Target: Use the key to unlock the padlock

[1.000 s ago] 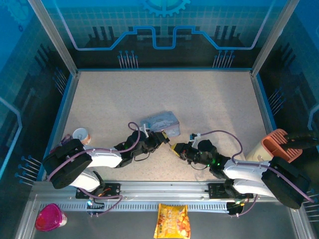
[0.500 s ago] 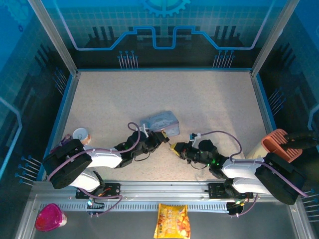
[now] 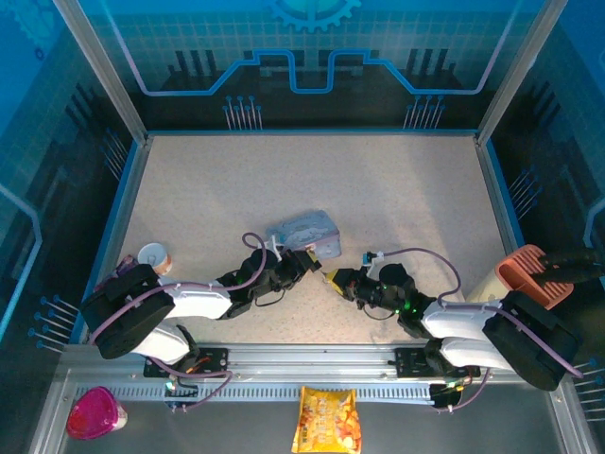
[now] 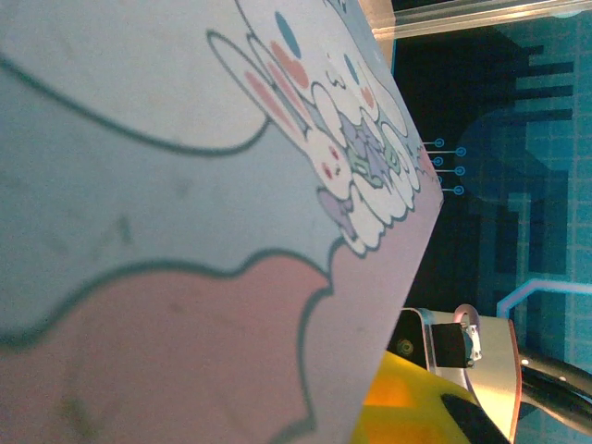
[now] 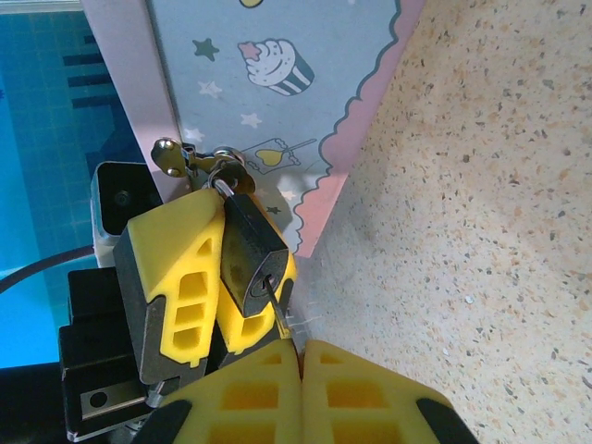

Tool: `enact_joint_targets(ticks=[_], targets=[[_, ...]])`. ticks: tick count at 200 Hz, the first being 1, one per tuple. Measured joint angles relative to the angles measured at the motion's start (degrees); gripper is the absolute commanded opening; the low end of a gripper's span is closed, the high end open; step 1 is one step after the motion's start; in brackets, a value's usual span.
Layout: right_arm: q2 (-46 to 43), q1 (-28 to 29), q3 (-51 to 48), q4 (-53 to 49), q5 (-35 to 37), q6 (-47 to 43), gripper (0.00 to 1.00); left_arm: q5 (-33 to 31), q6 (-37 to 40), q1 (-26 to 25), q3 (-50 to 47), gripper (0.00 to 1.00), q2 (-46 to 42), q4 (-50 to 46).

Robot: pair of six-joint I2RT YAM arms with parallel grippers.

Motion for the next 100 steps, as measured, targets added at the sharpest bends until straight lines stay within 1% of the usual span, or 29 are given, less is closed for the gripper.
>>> enact_joint_targets(ticks=[100], targets=[[0.28, 0.02, 0.04, 0.13, -0.11, -0.02, 0.00, -0.02, -1.03, 0.00, 0.00, 0.00, 0.00, 0.11]])
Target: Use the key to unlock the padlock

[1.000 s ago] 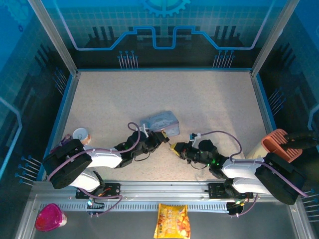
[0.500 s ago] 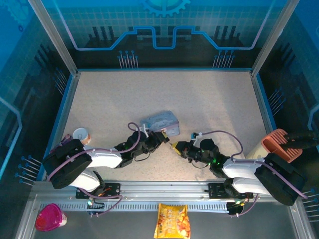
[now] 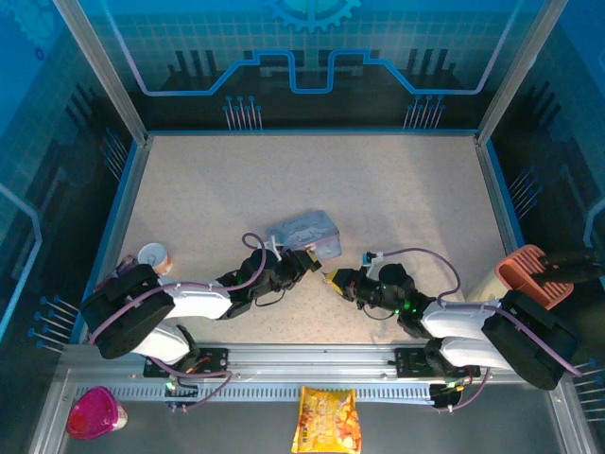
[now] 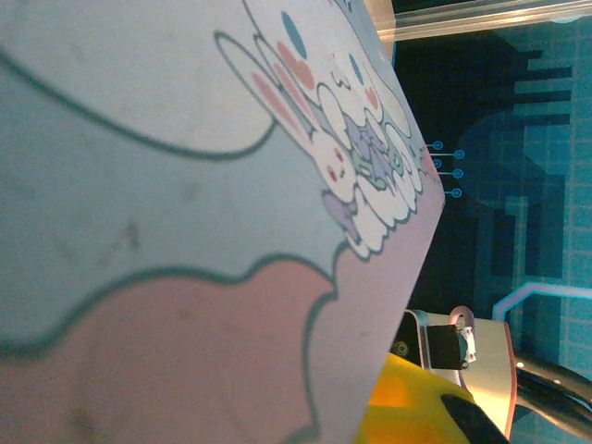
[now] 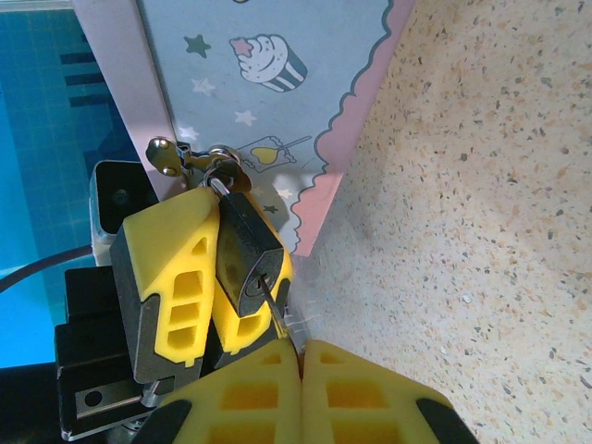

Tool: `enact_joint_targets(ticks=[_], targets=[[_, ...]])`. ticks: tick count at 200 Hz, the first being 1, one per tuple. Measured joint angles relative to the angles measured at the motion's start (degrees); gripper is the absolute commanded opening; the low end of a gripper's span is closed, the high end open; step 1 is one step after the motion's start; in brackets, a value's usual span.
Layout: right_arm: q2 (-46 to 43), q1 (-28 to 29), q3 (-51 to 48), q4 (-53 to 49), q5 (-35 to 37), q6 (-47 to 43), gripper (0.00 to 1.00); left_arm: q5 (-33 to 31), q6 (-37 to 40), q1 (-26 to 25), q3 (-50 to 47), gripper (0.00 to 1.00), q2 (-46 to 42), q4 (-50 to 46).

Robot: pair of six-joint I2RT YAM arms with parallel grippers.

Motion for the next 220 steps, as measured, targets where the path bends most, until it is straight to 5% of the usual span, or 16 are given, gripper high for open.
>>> enact_joint_targets(ticks=[220], targets=[[6.58, 0.17, 0.57, 9.05, -1.38, 2.69, 0.00, -2.36, -1.92, 0.00, 0.00, 0.00, 0.02, 1.60]])
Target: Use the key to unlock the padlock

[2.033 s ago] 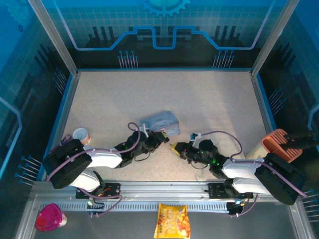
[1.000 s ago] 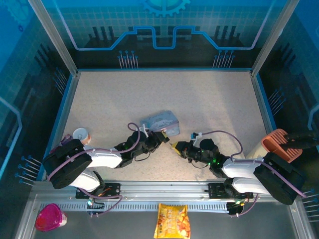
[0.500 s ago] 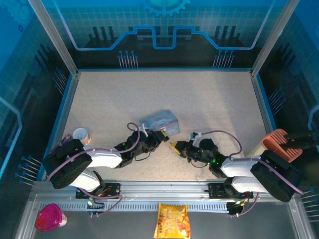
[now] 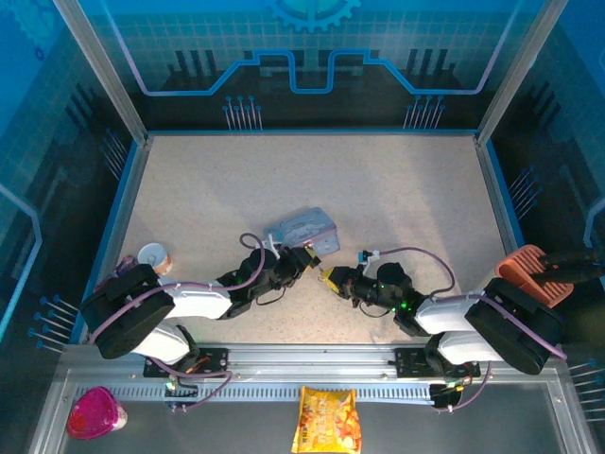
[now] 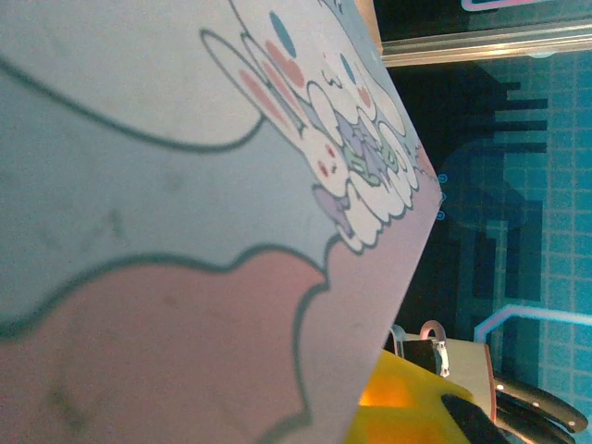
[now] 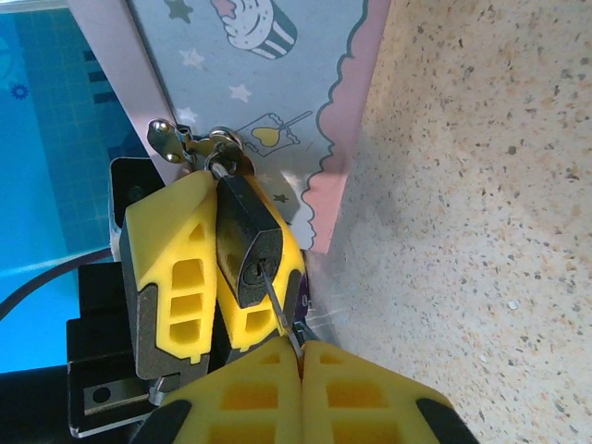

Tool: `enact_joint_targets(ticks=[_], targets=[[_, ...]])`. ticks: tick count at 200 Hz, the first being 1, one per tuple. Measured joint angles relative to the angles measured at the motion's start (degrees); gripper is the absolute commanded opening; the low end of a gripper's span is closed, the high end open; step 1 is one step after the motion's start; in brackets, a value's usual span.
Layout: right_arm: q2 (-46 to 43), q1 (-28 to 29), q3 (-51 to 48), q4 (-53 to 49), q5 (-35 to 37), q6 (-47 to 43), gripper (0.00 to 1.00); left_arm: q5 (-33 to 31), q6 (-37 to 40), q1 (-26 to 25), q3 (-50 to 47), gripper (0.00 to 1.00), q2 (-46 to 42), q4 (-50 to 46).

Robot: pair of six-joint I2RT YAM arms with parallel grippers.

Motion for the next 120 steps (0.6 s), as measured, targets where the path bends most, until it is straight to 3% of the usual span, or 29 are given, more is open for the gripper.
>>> enact_joint_targets(ticks=[120], targets=[[-1.03, -1.79, 0.09, -0.63, -2.71, -0.42, 0.00, 0.00, 0.00, -0.26, 0.00, 0.00, 0.11, 1.33]])
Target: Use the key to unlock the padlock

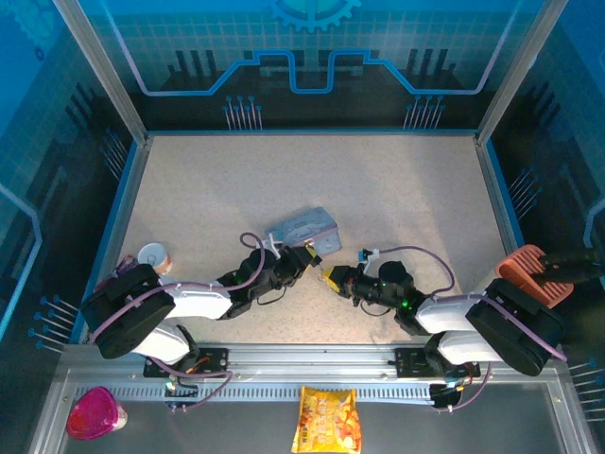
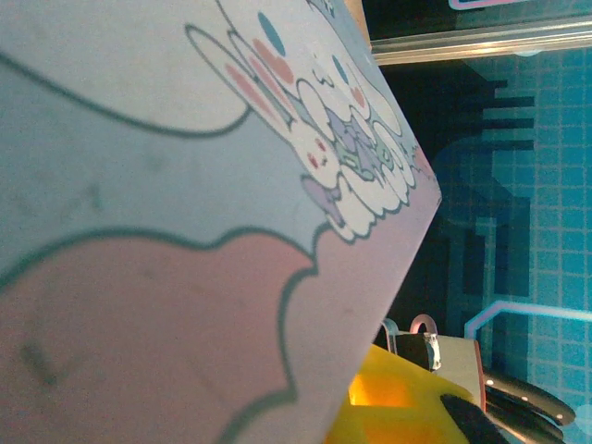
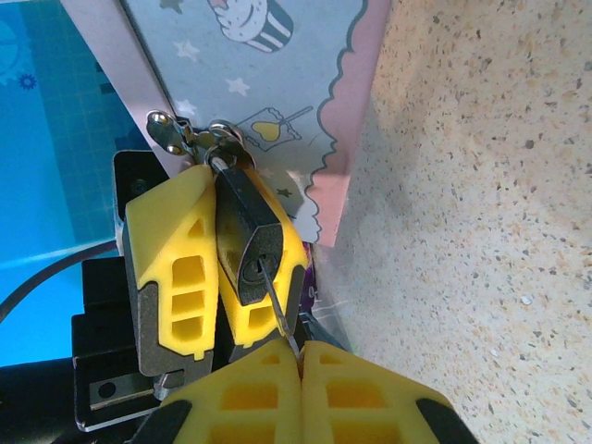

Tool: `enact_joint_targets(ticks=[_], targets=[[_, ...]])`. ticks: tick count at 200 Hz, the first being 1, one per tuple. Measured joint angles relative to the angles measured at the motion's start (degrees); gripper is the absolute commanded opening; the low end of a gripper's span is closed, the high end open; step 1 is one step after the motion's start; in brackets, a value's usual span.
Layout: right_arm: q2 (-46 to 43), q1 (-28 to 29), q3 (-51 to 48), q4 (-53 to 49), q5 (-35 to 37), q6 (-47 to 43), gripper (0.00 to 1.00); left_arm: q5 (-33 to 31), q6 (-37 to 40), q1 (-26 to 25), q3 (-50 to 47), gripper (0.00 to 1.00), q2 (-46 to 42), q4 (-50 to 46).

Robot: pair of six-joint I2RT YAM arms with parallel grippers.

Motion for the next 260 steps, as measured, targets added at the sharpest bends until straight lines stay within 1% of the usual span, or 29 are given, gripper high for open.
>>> enact_joint_targets(ticks=[47, 159, 223, 260], targets=[[-2.25, -1.01, 0.07, -2.71, -1.18, -1.03, 0.00, -0.04, 0.07, -0.33, 0.33, 0.00, 0.00, 0.09], [-1.84, -2.45, -0.33, -0.74, -2.91, -0.98, 0.00, -1.62, 0.22, -1.18, 1.14, 0.00, 0.02, -0.55], [-5.70, -3.15, -0.35, -5.53, -2.86, -1.95, 0.00, -1.70, 0.22, -1.68, 1.18, 0.00, 0.33, -0.15], [-6.12, -3.52, -0.35, -6.64, -2.89, -2.51, 0.00, -1.75, 0.24, -1.88, 1.73, 0.00, 1.09, -0.17]])
